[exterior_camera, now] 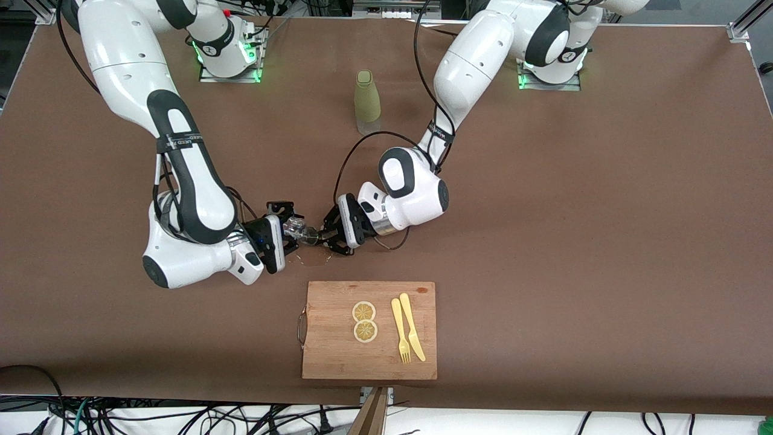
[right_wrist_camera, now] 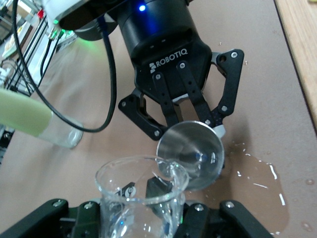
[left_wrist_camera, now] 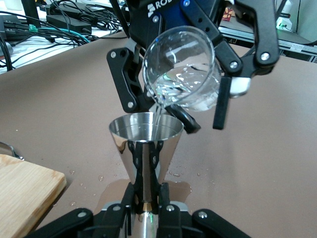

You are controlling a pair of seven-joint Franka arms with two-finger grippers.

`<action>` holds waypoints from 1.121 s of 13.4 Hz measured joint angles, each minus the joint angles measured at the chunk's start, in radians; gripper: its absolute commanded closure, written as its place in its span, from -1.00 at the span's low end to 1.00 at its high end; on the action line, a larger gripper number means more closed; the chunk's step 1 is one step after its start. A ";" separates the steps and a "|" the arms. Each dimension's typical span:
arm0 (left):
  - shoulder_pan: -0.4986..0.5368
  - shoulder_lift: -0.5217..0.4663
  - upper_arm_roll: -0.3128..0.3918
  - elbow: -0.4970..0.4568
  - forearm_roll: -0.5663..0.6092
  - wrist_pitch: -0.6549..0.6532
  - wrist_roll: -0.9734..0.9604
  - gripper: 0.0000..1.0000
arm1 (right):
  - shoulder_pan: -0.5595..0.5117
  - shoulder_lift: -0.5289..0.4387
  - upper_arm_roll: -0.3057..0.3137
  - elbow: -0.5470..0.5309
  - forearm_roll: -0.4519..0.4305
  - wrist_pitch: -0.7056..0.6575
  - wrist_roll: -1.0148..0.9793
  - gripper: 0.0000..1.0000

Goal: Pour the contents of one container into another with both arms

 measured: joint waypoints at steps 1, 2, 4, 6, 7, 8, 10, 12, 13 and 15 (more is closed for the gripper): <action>0.000 0.000 0.000 0.000 0.000 0.000 0.000 1.00 | -0.006 0.000 0.000 0.000 0.009 0.000 -0.032 0.53; 0.000 0.000 0.000 0.001 0.000 0.000 0.000 1.00 | -0.011 0.001 0.000 0.000 0.022 0.000 -0.061 0.53; 0.000 0.000 0.000 0.002 0.000 0.000 0.000 1.00 | -0.019 0.003 -0.001 0.000 0.046 0.000 -0.122 0.53; 0.000 0.000 0.000 0.006 0.000 -0.003 0.000 1.00 | -0.030 0.006 -0.001 0.000 0.061 0.000 -0.172 0.53; 0.002 0.000 0.001 0.011 0.000 -0.012 0.000 1.00 | -0.040 0.007 -0.002 -0.001 0.063 -0.001 -0.195 0.53; 0.009 0.000 0.003 0.019 0.000 -0.035 0.000 1.00 | -0.055 0.009 -0.002 -0.002 0.067 -0.005 -0.223 0.53; 0.062 -0.008 0.009 0.032 0.000 -0.137 0.008 1.00 | -0.090 0.013 -0.004 -0.011 0.093 -0.008 -0.292 0.53; 0.161 -0.021 0.011 0.033 0.000 -0.300 0.058 1.00 | -0.135 0.018 -0.007 -0.024 0.122 -0.008 -0.376 0.53; 0.214 -0.024 0.012 0.032 0.000 -0.389 0.082 1.00 | -0.164 0.021 -0.008 -0.036 0.142 -0.008 -0.428 0.53; 0.305 -0.028 0.012 0.013 0.000 -0.550 0.149 1.00 | -0.223 0.027 -0.011 -0.071 0.192 -0.008 -0.553 0.53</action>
